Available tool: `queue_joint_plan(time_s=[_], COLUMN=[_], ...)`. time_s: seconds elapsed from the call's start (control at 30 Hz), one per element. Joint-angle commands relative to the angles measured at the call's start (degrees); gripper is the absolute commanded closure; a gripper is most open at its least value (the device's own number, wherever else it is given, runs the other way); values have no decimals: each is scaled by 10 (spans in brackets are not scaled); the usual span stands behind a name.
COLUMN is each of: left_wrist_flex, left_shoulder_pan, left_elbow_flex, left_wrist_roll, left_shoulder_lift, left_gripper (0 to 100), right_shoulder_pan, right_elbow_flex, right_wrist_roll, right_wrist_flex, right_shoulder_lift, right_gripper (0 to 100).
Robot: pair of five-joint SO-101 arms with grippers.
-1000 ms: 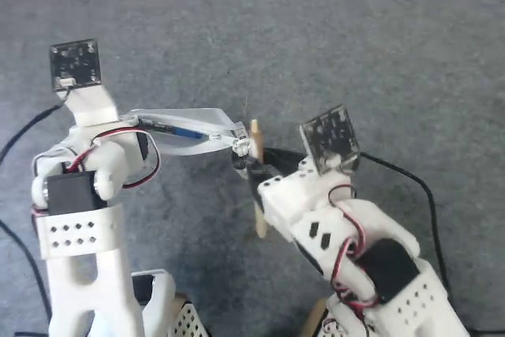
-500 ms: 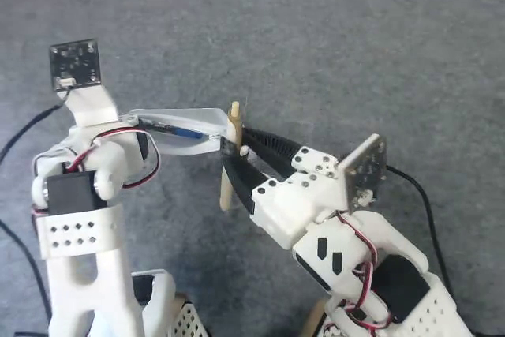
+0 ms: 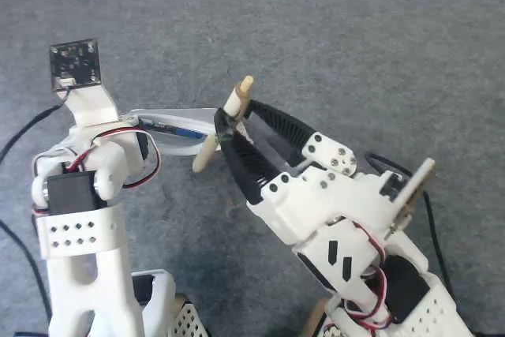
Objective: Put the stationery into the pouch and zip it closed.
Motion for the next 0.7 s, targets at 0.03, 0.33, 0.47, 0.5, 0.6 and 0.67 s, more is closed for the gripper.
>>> queue_joint_plan(time_s=[0.03, 0.33, 0.47, 0.5, 0.6, 0.67], left_wrist_flex=[-16, -15, -15, -15, -16, -16], left_shoulder_pan=[3, 2, 2, 2, 2, 2], left_elbow_flex=[-25, -25, -25, -25, -25, -25], left_wrist_roll=[4, 4, 4, 4, 4, 4], left_shoulder_lift=[-27, -27, -27, -27, -27, -27], left_gripper=[988, 988, 988, 988, 988, 988], right_shoulder_pan=[-3, 0, 30, 36, 40, 40], right_elbow_flex=[-6, 20, 68, 78, 99, 109], right_wrist_roll=[-4, -3, -3, -3, -3, -3], right_wrist_flex=[-43, -129, -213, -227, -250, -260], right_shoulder_lift=[38, 109, 121, 124, 132, 141], right_gripper=[991, 991, 991, 991, 991, 991])
